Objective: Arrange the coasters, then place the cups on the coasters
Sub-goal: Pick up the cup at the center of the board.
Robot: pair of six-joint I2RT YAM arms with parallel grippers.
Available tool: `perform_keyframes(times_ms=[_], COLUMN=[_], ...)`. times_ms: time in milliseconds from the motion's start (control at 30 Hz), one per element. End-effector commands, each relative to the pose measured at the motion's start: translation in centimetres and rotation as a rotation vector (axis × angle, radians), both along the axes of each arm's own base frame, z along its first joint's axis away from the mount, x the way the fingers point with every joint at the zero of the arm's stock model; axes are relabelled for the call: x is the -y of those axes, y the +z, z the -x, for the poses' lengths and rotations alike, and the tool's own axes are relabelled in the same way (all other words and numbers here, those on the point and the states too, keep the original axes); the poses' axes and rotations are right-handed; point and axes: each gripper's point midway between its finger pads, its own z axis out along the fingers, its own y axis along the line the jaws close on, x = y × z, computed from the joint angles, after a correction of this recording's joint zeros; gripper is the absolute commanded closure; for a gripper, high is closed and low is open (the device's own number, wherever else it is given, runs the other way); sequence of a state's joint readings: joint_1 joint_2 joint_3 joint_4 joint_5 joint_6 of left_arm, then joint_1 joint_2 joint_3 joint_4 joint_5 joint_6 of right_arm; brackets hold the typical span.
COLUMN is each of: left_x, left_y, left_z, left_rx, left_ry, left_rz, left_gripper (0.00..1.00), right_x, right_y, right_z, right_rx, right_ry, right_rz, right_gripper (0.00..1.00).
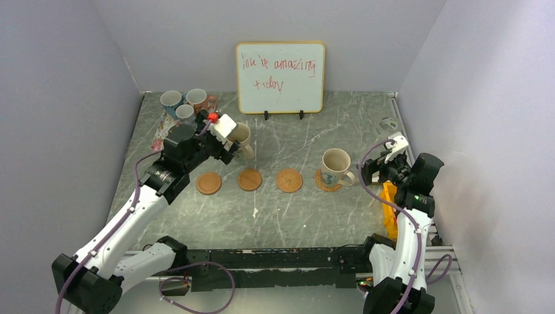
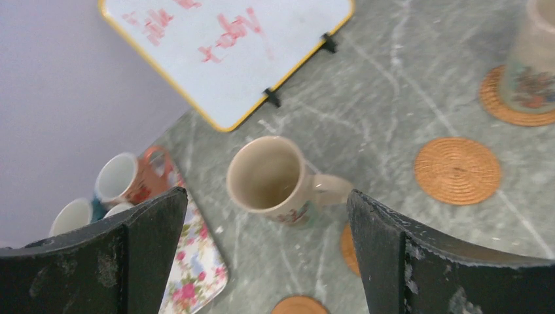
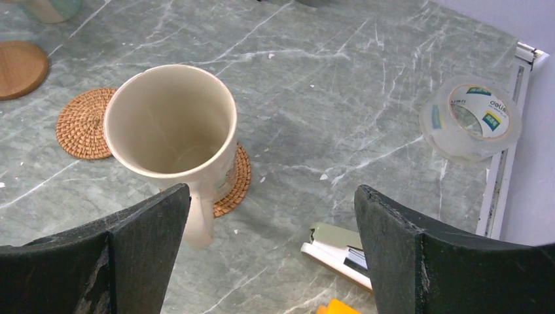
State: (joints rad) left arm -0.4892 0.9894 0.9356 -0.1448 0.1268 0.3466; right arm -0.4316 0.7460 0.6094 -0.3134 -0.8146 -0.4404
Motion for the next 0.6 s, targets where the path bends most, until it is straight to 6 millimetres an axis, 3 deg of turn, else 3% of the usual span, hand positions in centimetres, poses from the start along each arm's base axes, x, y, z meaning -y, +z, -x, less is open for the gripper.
perform_keyframes(times_ms=[0, 133, 300, 467, 567], left_x=[-5.4, -10.7, -18.2, -21.6, -22.2], left_y=[-1.0, -3.0, -5.6, -8.0, -9.4], left_z=[-1.6, -2.7, -3.7, -3.5, -3.0], left_rx=[0.027, -0.023, -0.088, -0.144, -0.175], left_ry=[0.186, 0.287, 0.466, 0.539, 0.544], left_rz=[-0.027, -0.011, 0.019, 0.083, 0.112], left_gripper=[0.04, 0.04, 0.04, 0.04, 0.04], right_x=[-0.2, -0.9, -3.5, -6.3, -9.2], right_y=[2.3, 4.1, 8.9, 14.9, 15.4], right_z=[-0.1, 0.3, 0.8, -0.4, -2.7], right_rx=[0.076, 0.128, 0.201, 0.252, 0.182], right_ry=[0.019, 0.031, 0.106, 0.154, 0.184], right_rz=[0.026, 0.007, -0.106, -0.179, -0.168], right_gripper=[0.00, 0.00, 0.00, 0.00, 0.00])
